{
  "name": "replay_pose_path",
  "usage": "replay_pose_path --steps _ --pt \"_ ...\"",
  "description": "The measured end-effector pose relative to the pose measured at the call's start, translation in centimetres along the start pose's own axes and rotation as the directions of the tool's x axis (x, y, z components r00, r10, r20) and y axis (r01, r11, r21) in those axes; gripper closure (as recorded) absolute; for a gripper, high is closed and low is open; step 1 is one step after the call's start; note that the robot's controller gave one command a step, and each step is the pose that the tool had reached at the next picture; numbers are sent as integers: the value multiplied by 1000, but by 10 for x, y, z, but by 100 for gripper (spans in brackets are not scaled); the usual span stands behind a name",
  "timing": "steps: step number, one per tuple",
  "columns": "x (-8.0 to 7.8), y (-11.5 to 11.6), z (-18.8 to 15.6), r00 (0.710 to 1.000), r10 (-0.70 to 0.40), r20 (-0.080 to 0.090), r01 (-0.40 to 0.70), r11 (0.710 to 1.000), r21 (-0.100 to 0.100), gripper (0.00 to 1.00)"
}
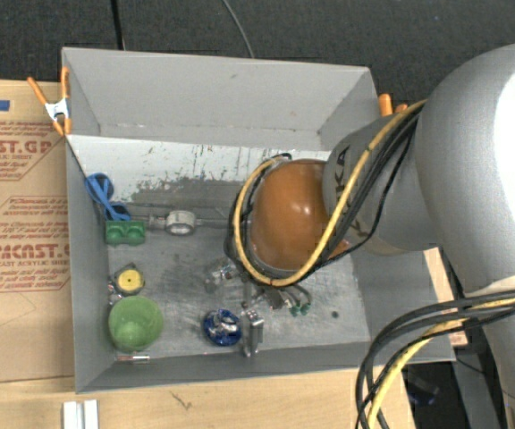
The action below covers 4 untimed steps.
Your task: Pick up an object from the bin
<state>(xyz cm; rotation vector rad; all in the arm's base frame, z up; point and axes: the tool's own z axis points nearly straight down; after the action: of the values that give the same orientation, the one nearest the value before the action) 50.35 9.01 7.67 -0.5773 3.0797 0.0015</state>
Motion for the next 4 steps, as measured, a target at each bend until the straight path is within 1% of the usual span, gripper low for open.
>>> replay_pose_path --steps 1,2,3,4 --pt "1 2 1 1000 -2 -5 2 1000 -1 100" --pt "1 2 0 1000 -2 -7 2 1000 -1 0" --pt "-3 53 1 998 -61 19 61 998 8 0" --pt "-3 54 1 998 -54 22 54 999 2 100"
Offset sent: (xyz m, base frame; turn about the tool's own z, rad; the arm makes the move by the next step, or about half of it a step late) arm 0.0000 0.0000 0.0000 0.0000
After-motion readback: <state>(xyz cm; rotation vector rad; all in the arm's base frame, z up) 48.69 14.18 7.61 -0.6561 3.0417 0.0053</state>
